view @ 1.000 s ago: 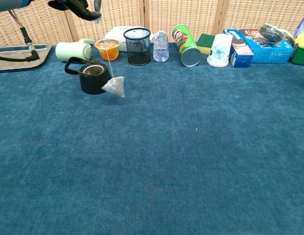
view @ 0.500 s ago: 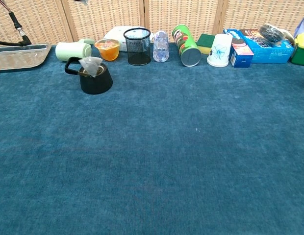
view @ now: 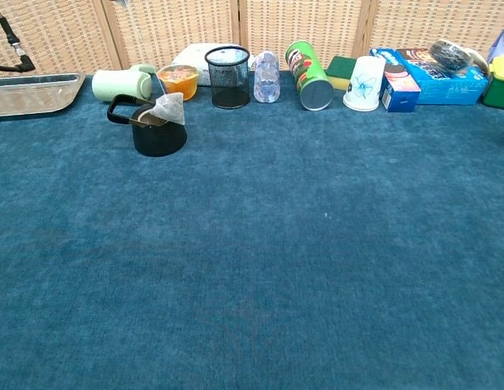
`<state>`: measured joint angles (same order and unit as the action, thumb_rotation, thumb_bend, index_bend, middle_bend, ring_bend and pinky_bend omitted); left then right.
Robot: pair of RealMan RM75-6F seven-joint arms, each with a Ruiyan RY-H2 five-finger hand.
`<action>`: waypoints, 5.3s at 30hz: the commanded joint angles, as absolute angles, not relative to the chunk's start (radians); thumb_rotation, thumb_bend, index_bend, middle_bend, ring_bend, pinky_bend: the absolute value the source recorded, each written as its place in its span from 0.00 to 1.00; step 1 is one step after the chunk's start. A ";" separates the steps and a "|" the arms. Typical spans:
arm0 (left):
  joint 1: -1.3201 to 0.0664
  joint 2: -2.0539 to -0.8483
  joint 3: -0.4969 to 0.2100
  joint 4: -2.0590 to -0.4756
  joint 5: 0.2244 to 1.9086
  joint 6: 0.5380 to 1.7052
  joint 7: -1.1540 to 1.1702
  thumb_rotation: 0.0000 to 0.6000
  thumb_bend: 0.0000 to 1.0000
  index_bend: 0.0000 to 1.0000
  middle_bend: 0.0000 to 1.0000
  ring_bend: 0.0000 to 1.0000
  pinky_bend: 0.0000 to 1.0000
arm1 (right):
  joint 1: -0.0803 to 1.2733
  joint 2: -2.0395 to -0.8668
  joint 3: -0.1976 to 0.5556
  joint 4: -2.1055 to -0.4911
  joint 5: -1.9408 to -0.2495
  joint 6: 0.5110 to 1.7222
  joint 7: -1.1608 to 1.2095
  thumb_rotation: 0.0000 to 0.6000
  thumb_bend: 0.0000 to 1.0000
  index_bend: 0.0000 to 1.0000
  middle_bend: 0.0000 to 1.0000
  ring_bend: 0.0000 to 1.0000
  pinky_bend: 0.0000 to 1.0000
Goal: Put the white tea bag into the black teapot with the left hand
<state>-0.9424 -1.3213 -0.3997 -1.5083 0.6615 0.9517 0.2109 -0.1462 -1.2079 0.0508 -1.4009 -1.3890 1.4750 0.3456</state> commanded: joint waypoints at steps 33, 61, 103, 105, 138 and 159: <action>-0.980 -1.408 -0.357 -1.388 0.658 0.914 0.257 1.00 0.46 0.64 1.00 1.00 0.94 | -0.158 -1.201 0.055 -1.419 -1.369 1.477 0.328 1.00 0.27 0.41 0.44 0.38 0.32; -1.030 -1.472 -0.265 -1.465 0.664 0.886 0.408 1.00 0.44 0.64 1.00 1.00 0.95 | -0.176 -1.203 0.054 -1.388 -1.376 1.494 0.373 1.00 0.27 0.40 0.44 0.38 0.33; -1.118 -1.322 -0.172 -1.515 0.319 0.845 0.704 1.00 0.87 0.45 1.00 1.00 0.98 | -0.165 -1.201 0.054 -1.397 -1.379 1.470 0.359 1.00 0.27 0.40 0.44 0.44 0.33; -1.134 -1.313 -0.159 -1.516 0.276 0.826 0.727 1.00 0.92 0.37 1.00 1.00 0.99 | -0.164 -1.201 0.054 -1.397 -1.378 1.468 0.359 1.00 0.27 0.40 0.44 0.44 0.33; -1.270 -1.431 -0.040 -1.360 0.065 0.693 0.729 1.00 0.88 0.16 1.00 1.00 1.00 | -0.186 -1.200 0.055 -1.384 -1.357 1.477 0.378 1.00 0.28 0.40 0.45 0.45 0.33; -1.287 -1.422 0.013 -1.368 0.030 0.679 0.719 1.00 0.87 0.16 1.00 1.00 1.00 | -0.186 -1.205 0.058 -1.378 -1.358 1.473 0.383 1.00 0.27 0.40 0.45 0.44 0.33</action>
